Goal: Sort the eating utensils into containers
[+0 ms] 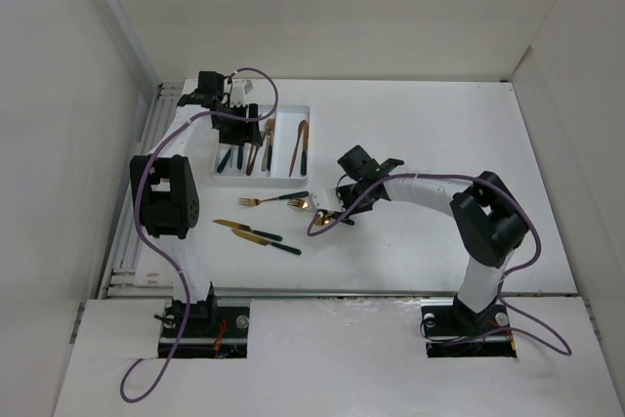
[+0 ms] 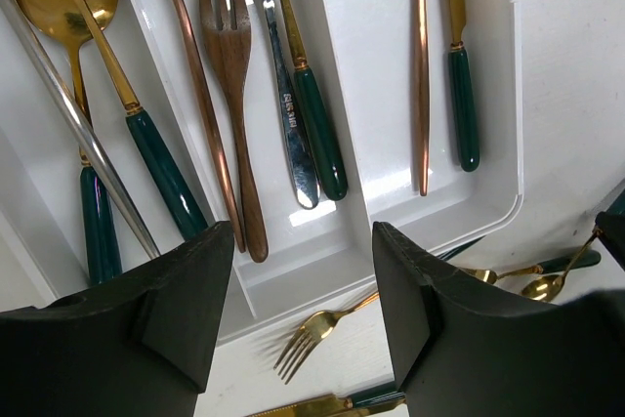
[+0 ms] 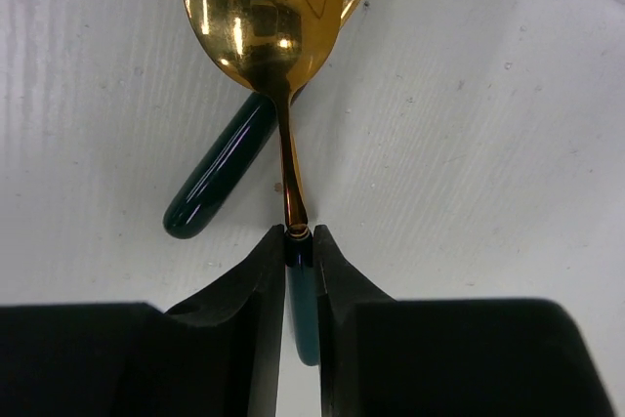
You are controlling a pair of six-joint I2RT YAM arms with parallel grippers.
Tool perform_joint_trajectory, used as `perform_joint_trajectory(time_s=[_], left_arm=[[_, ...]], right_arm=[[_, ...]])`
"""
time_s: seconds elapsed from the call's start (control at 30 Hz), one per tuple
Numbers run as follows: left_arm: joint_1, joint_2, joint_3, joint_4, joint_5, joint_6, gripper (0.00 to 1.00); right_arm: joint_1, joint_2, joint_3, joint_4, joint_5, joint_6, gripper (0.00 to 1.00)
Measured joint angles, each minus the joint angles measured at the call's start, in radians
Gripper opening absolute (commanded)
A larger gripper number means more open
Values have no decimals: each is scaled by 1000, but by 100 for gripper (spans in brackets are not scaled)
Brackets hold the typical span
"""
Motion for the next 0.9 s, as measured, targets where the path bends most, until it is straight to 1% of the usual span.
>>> perform_joint_trajectory(time_s=[0.37,0.53,0.63,0.77,0.87,0.9], left_arm=[[0,0,0,-8,0,0,56],[0,0,1,-21,20,19,56],[0,0,10,-31,43,48,56],[0,-14,17,-32,95,108,56],[0,-55,17,-31,167,159,56],[-1,-74,19,-33,202,184,58]], right_arm=[[0,-101,-6,-13,-93,82,0],[-34,-153,-5,-4,-199,184,0],[-106,-233,-4,72,-293,329,0],[-235,-367,-1,320,-375,620,0],[-270,-400,42,493,-412,835,0],[-270,-396,62,547,-419,906,0]])
